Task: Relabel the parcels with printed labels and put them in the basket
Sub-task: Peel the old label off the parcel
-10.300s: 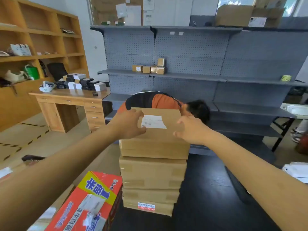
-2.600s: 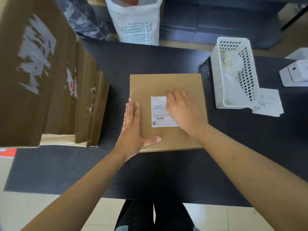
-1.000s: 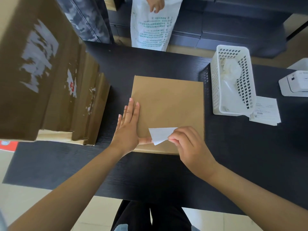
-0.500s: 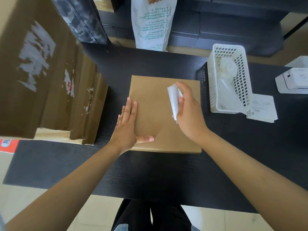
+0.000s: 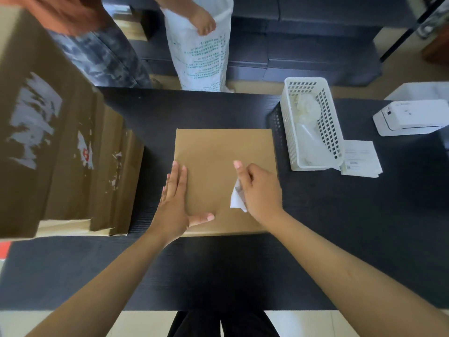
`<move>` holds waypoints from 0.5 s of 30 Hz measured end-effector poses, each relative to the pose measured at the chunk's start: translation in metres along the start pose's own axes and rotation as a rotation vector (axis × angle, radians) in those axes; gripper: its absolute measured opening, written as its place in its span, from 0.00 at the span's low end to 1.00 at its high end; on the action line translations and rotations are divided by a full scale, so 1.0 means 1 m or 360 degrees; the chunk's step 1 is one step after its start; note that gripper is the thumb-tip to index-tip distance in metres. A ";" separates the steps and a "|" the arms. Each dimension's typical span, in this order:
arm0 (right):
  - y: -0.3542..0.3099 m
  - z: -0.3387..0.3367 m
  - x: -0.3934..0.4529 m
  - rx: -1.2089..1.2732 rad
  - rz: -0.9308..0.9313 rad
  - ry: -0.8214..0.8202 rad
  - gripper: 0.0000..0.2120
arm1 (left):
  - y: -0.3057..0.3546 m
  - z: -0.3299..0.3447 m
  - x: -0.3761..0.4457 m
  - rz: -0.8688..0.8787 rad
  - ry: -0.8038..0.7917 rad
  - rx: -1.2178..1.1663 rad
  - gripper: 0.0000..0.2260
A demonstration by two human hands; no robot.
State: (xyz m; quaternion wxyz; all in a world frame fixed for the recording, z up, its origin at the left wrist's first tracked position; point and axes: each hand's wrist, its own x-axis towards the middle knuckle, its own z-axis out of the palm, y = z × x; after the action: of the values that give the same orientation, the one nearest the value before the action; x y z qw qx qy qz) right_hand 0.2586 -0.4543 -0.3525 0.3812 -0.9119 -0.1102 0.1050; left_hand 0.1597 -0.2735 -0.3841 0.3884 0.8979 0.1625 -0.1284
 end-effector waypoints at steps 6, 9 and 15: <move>0.002 0.000 0.011 0.0395 0.0155 -0.0036 0.16 | 0.000 -0.001 0.000 0.0010 -0.0007 -0.0059 0.59; 0.001 -0.004 0.015 0.0760 0.0259 -0.0101 0.13 | 0.001 -0.001 0.001 0.0003 -0.0013 -0.0073 0.59; 0.003 -0.002 0.013 0.0725 0.0292 -0.0183 0.15 | 0.002 -0.002 0.000 0.0016 -0.0021 -0.0054 0.59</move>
State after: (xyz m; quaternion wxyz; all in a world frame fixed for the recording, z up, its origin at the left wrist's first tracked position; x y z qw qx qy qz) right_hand 0.2722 -0.4537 -0.3548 0.5589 -0.8011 -0.0219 0.2129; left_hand 0.1610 -0.2734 -0.3814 0.4052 0.8911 0.1578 -0.1296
